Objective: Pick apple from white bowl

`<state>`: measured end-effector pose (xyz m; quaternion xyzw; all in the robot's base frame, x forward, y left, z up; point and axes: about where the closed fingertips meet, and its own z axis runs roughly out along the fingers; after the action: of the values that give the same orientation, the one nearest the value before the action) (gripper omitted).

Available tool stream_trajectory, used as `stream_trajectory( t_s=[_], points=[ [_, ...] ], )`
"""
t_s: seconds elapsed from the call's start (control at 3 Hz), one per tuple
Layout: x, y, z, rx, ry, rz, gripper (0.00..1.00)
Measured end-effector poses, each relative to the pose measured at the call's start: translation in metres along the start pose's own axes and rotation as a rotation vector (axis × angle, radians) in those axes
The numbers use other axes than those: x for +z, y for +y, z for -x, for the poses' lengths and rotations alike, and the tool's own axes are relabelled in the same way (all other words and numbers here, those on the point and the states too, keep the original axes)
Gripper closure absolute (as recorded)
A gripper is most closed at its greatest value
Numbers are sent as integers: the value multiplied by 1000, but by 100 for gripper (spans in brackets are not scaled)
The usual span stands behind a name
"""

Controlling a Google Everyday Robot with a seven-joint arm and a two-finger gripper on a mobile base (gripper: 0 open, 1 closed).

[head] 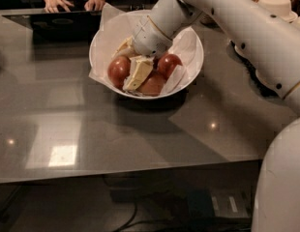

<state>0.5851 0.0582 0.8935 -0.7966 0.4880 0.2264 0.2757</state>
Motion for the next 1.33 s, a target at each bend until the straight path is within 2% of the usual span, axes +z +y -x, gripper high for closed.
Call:
stream_trajectory(
  t_s=[0.67, 1.0, 1.33],
  points=[
    [-74, 33, 31, -36, 25, -166, 100],
    [-102, 49, 34, -32, 48, -248, 100],
    [-125, 66, 27, -19, 72, -336, 100]
  ],
)
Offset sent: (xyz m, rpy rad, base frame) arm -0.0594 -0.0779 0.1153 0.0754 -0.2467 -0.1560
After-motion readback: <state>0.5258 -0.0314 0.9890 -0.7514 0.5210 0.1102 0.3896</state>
